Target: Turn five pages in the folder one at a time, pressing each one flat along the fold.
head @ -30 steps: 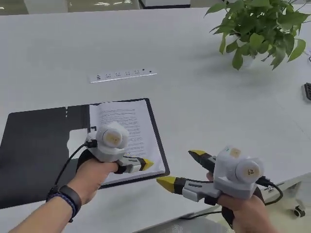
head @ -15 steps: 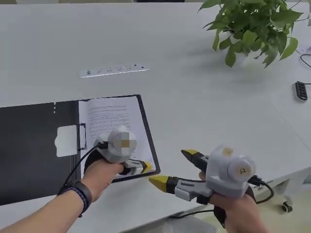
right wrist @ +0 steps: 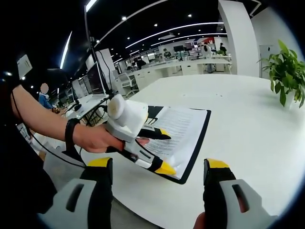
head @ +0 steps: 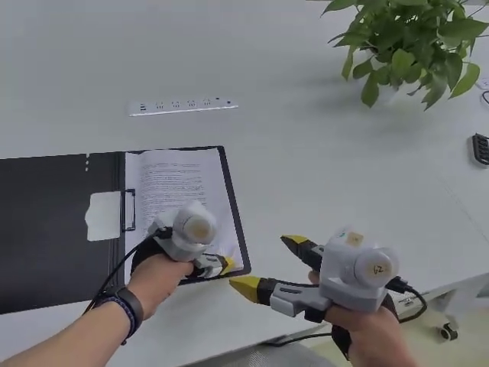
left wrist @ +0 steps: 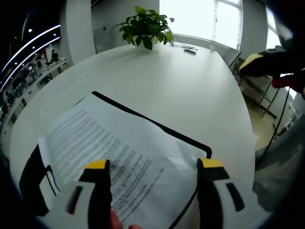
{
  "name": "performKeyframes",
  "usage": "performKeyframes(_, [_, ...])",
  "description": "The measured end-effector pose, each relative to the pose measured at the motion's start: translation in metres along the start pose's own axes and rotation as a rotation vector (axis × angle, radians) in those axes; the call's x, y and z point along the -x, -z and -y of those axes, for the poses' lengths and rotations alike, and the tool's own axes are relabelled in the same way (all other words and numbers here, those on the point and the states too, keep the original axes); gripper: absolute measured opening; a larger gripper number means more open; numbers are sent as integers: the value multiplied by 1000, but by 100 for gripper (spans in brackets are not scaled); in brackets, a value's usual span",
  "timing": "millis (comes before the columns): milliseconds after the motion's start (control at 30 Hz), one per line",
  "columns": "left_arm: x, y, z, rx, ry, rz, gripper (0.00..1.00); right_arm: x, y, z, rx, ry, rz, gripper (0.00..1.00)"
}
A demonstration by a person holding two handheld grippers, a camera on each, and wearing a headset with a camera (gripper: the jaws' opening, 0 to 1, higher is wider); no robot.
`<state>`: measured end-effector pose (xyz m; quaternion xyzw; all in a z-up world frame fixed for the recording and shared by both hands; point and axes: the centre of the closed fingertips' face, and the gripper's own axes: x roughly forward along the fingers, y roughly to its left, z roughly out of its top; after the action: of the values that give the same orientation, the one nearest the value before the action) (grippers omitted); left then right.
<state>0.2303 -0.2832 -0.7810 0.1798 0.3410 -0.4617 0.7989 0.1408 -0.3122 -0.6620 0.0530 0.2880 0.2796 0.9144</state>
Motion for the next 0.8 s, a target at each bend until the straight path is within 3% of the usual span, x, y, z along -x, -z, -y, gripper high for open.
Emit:
performKeyframes(400, [1,0,-3,20,-3,13,69,-16,7,4,-8,-46,-20,76])
performKeyframes(800, [0,0,-3,26,-4,12,69,-54,-11,37,-134,-78,42,62])
